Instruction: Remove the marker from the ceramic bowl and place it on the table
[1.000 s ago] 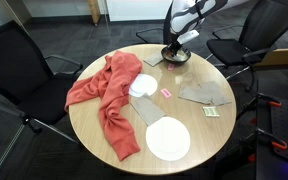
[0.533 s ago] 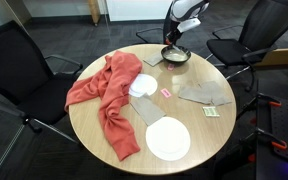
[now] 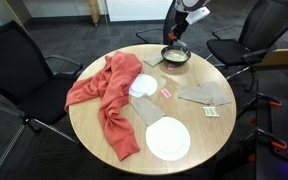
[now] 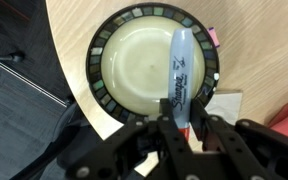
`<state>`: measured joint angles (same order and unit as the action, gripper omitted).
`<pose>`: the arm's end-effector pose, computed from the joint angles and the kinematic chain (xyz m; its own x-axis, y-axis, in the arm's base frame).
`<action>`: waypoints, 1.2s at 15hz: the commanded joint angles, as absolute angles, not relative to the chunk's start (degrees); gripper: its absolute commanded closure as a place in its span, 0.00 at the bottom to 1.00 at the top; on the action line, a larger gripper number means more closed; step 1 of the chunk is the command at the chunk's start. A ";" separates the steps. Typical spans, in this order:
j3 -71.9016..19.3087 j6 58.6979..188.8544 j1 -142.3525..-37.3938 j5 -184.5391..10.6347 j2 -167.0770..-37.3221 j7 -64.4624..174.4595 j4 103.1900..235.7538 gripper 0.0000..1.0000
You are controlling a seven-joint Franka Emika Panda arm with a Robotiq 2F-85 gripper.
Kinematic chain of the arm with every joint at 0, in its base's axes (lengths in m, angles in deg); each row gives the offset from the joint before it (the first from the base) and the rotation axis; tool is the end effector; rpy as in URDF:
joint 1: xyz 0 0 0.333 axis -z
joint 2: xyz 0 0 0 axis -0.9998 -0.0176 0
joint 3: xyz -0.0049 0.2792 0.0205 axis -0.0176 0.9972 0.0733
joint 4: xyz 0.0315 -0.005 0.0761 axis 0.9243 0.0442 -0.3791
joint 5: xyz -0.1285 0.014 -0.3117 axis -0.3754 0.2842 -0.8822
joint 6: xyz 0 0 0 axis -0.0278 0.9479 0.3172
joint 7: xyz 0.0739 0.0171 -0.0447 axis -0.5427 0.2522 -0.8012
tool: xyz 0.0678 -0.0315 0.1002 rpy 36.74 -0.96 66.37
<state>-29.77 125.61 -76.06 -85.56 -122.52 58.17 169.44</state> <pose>0.6059 -0.2144 0.2553 0.9394 -0.3168 0.1306 -0.3299 -0.9392 0.0948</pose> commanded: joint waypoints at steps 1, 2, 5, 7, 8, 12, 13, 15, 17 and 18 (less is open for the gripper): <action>-30.93 130.21 -79.98 -90.20 -114.04 59.34 182.96 0.94; -30.96 130.85 -80.90 -91.84 -112.92 59.34 185.14 0.94; -30.44 133.07 -82.86 -95.80 -110.37 60.45 190.73 0.94; -30.01 134.08 -83.84 -98.07 -109.24 61.58 193.61 0.94; -29.70 134.28 -84.07 -98.95 -108.84 62.95 194.68 0.94; -27.33 134.77 -83.56 -98.62 -109.36 71.03 196.47 0.94; -26.90 135.14 -83.50 -98.47 -109.96 72.54 196.39 0.94; -26.10 135.14 -83.28 -97.98 -111.09 75.09 195.88 0.94; -25.60 135.52 -83.24 -97.77 -112.67 76.40 194.83 0.94; -25.60 136.04 -83.35 -97.96 -113.40 76.52 194.48 0.94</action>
